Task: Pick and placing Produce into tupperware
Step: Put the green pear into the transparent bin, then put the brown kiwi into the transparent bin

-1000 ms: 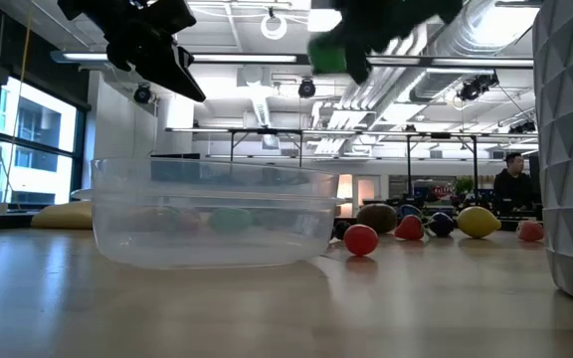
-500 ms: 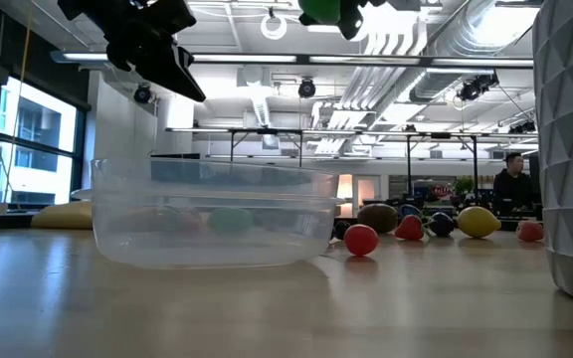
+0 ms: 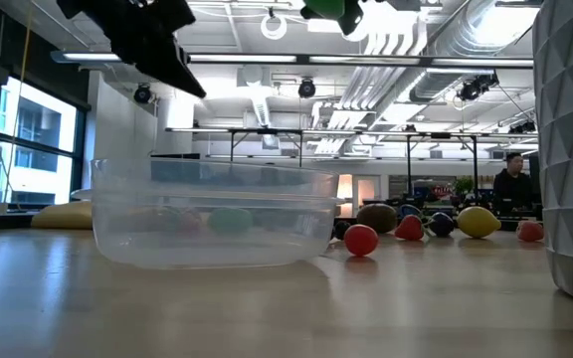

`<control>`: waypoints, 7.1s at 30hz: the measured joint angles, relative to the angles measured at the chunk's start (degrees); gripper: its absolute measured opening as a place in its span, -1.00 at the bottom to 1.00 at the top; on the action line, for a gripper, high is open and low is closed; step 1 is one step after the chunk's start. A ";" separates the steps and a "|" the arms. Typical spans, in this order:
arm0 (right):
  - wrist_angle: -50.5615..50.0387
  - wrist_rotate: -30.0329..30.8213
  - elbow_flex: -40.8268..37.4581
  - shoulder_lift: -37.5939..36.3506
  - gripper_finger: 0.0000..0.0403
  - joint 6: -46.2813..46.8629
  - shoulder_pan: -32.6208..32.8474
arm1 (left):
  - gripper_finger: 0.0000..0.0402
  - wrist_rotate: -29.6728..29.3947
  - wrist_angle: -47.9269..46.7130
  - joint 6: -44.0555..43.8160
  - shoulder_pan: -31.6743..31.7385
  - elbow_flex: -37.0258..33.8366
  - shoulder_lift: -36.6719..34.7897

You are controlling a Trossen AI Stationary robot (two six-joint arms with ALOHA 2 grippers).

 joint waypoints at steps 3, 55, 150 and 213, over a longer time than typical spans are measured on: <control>-1.08 -1.41 0.00 0.00 0.04 -1.54 0.00 | -0.75 3.37 -0.20 -0.20 -0.04 0.00 -3.48; 18.39 -7.58 0.00 30.48 0.04 -2.83 6.18 | -0.75 -3.21 -13.61 1.69 -25.53 0.02 -21.04; -32.00 7.06 0.36 11.82 0.30 13.26 -33.92 | -0.75 -3.19 -13.60 1.67 -25.51 0.00 -21.02; -5.46 7.04 -12.98 18.89 0.56 10.18 -30.05 | -0.75 -3.20 -13.58 1.68 -25.53 0.00 -21.04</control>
